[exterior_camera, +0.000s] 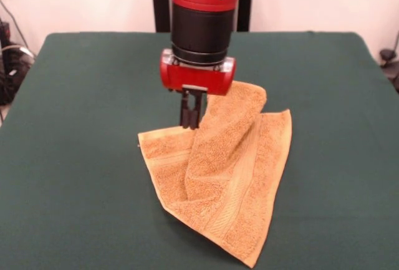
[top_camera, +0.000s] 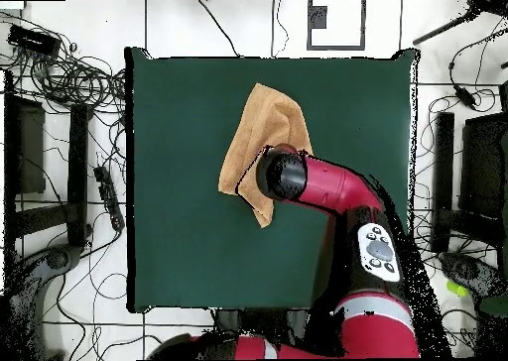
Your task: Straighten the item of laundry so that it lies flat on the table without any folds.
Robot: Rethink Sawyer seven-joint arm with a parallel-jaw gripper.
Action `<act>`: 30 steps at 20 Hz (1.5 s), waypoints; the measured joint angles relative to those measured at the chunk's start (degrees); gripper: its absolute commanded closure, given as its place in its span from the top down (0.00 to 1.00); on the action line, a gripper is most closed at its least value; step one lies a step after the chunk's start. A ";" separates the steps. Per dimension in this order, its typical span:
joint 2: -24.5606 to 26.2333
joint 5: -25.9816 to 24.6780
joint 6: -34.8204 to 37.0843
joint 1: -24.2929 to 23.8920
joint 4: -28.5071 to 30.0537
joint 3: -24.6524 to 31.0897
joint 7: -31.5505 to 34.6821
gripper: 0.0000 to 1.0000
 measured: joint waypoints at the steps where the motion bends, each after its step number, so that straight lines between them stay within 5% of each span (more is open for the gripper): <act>1: 0.00 -0.01 0.00 0.04 -0.14 -0.19 0.00 0.00; 12: 0.67 -3.21 -0.08 0.78 -3.06 -2.88 0.00 0.00; 19: 7.03 -6.46 -3.52 4.93 -7.61 -9.53 0.00 0.00; 30: 11.21 -6.05 -7.08 2.39 -7.46 -8.02 0.00 0.00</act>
